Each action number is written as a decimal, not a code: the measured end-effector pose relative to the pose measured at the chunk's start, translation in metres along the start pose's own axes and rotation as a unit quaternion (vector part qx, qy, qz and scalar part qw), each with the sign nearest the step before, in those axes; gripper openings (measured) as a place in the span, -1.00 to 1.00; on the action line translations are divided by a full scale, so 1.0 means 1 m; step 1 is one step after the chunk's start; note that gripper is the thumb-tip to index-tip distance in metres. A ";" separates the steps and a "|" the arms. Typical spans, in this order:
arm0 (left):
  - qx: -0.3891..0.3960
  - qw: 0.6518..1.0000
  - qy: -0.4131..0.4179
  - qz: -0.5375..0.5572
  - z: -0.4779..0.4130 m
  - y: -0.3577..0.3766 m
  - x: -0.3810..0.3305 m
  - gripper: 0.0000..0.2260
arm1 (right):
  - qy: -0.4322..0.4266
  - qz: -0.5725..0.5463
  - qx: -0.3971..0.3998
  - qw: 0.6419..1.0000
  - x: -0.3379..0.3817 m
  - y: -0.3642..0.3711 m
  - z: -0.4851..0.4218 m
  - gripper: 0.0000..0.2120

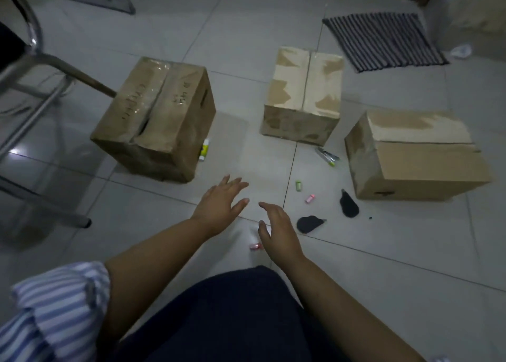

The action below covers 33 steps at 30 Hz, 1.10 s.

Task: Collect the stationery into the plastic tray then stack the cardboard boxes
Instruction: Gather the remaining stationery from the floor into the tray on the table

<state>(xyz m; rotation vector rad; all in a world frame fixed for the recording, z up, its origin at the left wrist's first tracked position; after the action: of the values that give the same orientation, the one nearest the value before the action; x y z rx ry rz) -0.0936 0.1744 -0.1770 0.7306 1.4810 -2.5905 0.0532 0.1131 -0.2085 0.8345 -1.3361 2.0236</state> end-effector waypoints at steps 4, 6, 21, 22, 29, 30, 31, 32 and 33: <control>0.005 0.998 0.041 -0.049 -0.060 0.047 0.041 -0.55 | -0.024 0.022 -0.001 0.999 -0.063 0.046 -0.052 -0.60; 0.006 0.996 0.061 -0.067 -0.085 0.058 0.050 -0.55 | -0.044 0.046 0.007 0.998 -0.082 0.058 -0.071 -0.59; 0.063 0.993 0.052 0.081 -0.104 0.118 0.040 -0.61 | -0.019 0.169 0.153 0.974 -0.137 0.103 -0.061 -0.75; 0.059 0.992 0.052 0.100 -0.105 0.118 0.039 -0.63 | -0.021 0.154 0.133 0.979 -0.137 0.104 -0.061 -0.78; 0.142 0.883 -0.120 0.430 -0.110 0.139 0.037 -0.65 | -0.029 0.009 -0.105 0.994 -0.119 0.061 -0.081 -0.78; 0.160 0.841 -0.144 0.497 -0.109 0.142 0.036 -0.64 | -0.041 0.020 -0.102 0.994 -0.116 0.057 -0.085 -0.78; 0.161 0.802 -0.157 0.554 -0.110 0.143 0.035 -0.63 | -0.048 0.025 -0.094 0.994 -0.114 0.054 -0.088 -0.79; 0.150 0.772 -0.161 0.597 -0.111 0.143 0.035 -0.63 | -0.049 0.021 -0.086 0.995 -0.114 0.052 -0.092 -0.80; 0.136 0.752 -0.161 0.625 -0.116 0.143 0.034 -0.63 | -0.046 0.011 -0.084 0.995 -0.117 0.047 -0.096 -0.80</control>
<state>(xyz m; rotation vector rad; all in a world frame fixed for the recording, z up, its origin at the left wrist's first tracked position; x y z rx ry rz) -0.0398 0.2004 -0.3544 0.8087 0.2174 -1.6610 0.0752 0.1725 -0.3536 0.8483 -1.5499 1.8785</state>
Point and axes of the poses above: each hand's wrist, its own z-axis away from the middle knuckle, its own y-axis out of the palm, x = y × z, the point moved 3 cm from there along -z, towards the middle knuckle, and after that the axes turned 9 degrees about x, right-handed, at the moved point
